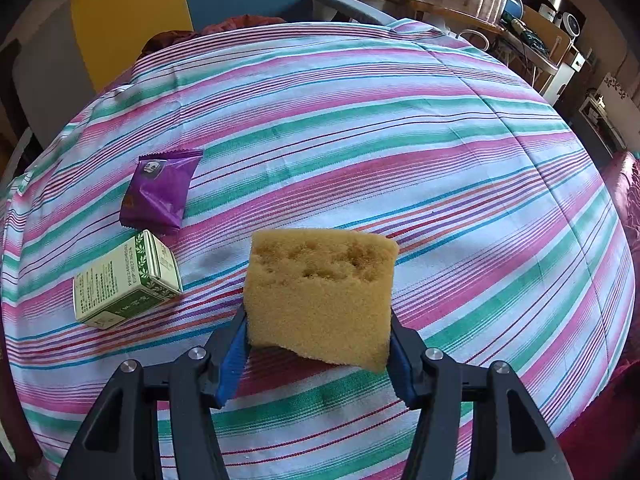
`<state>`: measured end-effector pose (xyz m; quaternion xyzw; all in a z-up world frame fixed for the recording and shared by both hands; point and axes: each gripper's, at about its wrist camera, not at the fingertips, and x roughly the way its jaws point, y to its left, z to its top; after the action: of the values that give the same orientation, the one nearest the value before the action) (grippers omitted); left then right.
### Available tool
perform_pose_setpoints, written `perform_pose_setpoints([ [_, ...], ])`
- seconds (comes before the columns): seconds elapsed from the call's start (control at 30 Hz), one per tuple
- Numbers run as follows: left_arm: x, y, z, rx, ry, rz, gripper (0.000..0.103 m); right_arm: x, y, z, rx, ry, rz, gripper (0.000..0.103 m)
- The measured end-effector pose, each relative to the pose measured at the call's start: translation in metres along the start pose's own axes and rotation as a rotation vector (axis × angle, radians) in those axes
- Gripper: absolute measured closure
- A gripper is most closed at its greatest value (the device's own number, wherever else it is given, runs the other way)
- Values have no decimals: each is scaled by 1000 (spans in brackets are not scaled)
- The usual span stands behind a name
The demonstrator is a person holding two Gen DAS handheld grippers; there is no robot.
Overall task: Organize objects
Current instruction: 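Carry the biscuit pack to the gold tray with the left gripper while the right gripper lifts the sponge cake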
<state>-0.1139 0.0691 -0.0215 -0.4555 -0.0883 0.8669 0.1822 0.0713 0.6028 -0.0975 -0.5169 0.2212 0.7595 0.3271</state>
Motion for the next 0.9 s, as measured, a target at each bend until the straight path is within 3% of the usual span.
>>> perform_pose_setpoints([
  [0.27, 54, -15, 41, 11, 52, 27, 57, 1, 2, 2, -8, 5, -2, 43],
  [0.47, 102, -12, 56, 9, 98, 128, 56, 2, 3, 3, -12, 6, -3, 43],
  [0.53, 113, -6, 59, -14, 139, 128, 54, 2, 3, 4, -12, 6, -4, 43],
  [0.67, 101, -5, 65, 7, 93, 156, 51, 3, 4, 5, -14, 5, -6, 43],
  [0.9, 46, -4, 54, 52, -24, 136, 51, -3, 2, 2, -8, -12, -11, 45],
])
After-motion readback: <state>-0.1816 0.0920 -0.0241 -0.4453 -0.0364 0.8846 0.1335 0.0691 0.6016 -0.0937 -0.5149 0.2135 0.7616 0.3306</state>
